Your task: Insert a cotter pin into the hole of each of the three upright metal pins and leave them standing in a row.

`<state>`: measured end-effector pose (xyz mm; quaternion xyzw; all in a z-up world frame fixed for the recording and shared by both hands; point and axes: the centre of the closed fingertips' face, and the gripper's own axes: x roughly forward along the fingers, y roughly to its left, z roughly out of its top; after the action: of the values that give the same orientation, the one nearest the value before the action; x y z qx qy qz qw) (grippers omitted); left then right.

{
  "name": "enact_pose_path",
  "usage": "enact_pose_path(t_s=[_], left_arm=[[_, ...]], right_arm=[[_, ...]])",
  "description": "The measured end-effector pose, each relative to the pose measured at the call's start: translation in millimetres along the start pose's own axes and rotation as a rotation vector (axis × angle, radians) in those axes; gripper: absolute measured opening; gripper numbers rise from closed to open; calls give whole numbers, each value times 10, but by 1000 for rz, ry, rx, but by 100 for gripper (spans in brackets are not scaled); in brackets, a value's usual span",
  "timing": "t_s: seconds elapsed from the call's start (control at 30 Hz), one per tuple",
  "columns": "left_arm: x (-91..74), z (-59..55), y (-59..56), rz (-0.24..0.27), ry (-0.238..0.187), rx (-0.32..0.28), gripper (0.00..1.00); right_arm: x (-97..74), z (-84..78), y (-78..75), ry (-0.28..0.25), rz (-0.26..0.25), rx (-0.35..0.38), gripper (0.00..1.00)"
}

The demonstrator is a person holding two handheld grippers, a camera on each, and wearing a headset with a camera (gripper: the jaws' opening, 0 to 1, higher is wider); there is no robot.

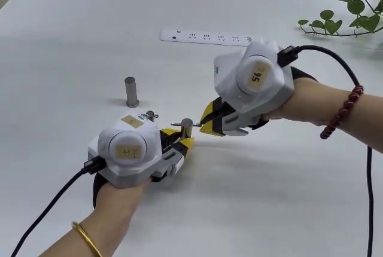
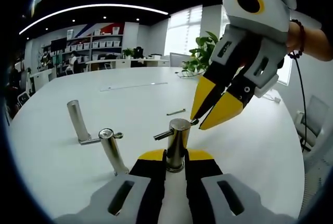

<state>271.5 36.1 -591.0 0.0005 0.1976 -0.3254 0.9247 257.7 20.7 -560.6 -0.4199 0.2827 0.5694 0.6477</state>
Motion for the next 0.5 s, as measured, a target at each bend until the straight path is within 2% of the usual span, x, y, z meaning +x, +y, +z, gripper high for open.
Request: enact_pose_path(t_s=[0.17,0.5], left_arm=[[2,-1,0,2,0,0,11],[6,-2,-3,2,2,1,11]], right_arm=[[26,-18,-37,15,-18,-15,0],[57,8,-38,14,-13,-34,0]])
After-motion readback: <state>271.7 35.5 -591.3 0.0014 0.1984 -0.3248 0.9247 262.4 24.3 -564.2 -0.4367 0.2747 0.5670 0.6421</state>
